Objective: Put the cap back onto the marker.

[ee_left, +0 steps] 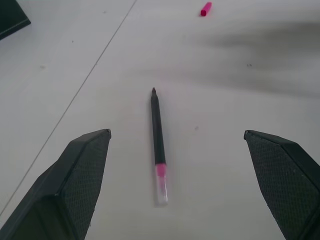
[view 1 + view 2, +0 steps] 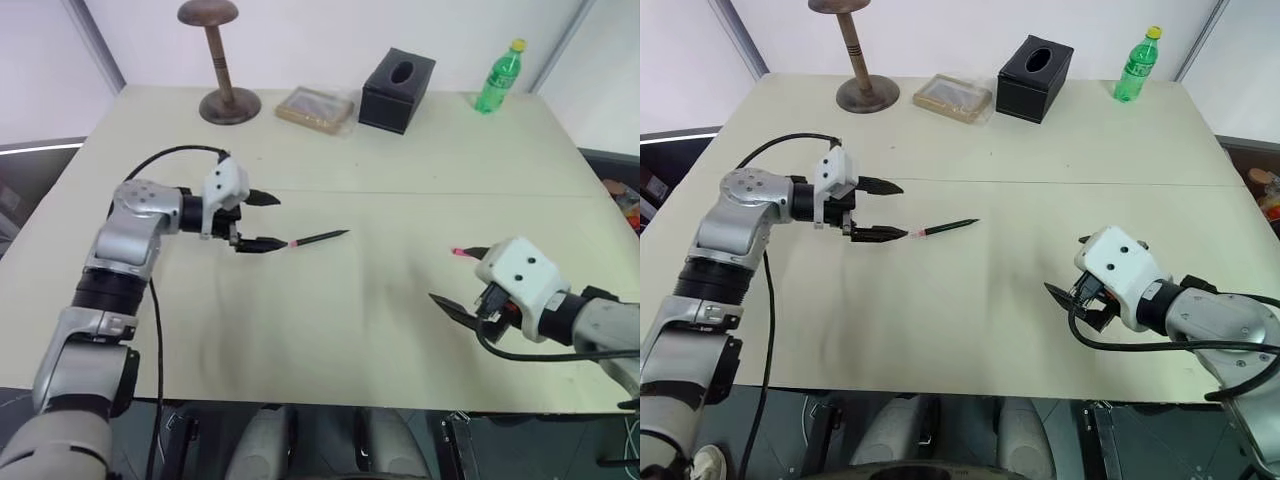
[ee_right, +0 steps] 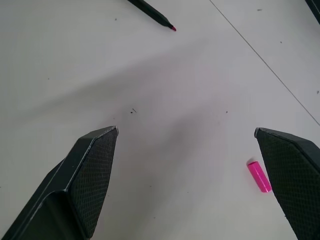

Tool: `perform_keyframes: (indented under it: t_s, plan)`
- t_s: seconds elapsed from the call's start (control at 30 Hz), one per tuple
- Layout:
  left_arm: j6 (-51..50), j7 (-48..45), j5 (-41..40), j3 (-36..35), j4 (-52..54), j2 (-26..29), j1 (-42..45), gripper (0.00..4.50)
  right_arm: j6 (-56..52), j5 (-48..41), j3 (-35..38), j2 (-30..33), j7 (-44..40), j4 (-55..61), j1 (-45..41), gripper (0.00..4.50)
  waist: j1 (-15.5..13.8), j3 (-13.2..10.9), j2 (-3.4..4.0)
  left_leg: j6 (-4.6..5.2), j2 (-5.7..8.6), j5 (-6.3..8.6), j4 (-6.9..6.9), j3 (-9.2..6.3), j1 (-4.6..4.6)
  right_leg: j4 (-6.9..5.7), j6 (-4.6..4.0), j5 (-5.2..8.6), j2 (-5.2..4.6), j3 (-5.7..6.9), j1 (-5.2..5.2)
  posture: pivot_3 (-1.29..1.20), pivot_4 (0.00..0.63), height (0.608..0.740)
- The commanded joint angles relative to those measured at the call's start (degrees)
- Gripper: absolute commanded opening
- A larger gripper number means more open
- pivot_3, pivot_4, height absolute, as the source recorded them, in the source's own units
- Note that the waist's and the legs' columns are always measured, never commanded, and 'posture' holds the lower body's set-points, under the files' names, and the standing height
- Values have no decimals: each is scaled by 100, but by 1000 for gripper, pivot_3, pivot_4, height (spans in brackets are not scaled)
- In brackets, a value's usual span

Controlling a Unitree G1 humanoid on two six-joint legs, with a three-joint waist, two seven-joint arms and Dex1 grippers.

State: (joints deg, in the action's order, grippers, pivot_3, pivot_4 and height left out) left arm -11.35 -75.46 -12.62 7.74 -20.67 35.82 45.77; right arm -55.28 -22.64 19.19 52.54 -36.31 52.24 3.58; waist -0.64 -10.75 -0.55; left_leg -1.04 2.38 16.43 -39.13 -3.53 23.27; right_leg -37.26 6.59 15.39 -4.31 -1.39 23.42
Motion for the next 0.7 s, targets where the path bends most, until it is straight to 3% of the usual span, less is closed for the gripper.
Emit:
perform_keyframes:
  t_s: [0.03, 0.7]
  plan:
    - [73, -34, -35, -47, 58, -30, 161, 4471, 48, -30, 287, -74, 74, 50, -56, 4500, 3, 0, 0, 0, 0, 0, 0, 0, 0, 0, 0, 0, 0, 0, 0, 0, 150, 740]
    - [330, -9, 20, -45, -62, -226, 120, 4471, 252, 29, 401, -44, 92, -216, 86, 4500, 6, 0, 0, 0, 0, 0, 0, 0, -1, -2, 0, 0, 1, 0, 1, 0, 150, 740]
